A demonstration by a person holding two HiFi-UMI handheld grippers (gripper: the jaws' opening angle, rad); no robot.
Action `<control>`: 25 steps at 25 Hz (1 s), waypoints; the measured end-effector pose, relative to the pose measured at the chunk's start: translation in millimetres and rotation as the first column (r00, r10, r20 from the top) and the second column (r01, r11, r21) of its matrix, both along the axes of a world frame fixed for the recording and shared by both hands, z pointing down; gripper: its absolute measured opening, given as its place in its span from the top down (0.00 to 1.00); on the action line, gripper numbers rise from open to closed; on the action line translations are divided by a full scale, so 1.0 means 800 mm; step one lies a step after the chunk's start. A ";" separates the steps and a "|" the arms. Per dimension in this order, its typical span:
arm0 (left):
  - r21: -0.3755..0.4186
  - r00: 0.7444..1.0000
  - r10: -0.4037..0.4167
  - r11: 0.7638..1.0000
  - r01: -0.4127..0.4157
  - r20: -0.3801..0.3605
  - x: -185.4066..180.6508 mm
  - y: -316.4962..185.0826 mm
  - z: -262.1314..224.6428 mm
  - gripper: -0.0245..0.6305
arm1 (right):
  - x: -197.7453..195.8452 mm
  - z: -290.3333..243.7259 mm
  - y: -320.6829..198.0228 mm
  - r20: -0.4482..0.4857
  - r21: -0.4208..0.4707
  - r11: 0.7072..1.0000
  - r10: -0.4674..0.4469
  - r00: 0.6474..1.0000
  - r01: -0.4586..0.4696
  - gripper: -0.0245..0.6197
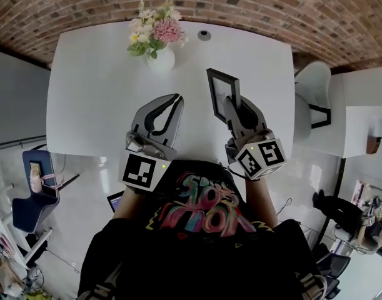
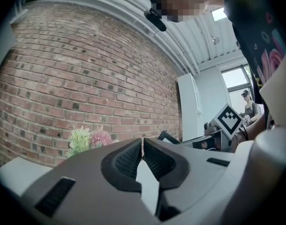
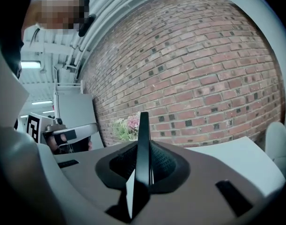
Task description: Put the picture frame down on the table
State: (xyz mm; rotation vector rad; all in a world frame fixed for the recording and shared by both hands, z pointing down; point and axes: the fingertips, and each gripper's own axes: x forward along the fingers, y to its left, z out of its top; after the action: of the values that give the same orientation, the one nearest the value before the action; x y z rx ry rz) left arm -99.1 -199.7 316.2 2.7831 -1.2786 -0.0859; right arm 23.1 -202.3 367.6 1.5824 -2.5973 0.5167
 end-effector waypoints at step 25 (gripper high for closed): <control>-0.077 1.000 -0.012 0.997 0.013 0.021 -0.005 0.009 0.050 0.91 | 0.001 0.193 0.021 0.198 -0.389 0.918 0.002 0.980 0.077 0.83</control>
State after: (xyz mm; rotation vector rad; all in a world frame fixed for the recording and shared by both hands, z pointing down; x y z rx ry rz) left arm -103.4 -192.5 356.5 2.7182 -1.2758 -0.0078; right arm 23.9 -185.3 522.0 1.4038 -2.4303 1.1631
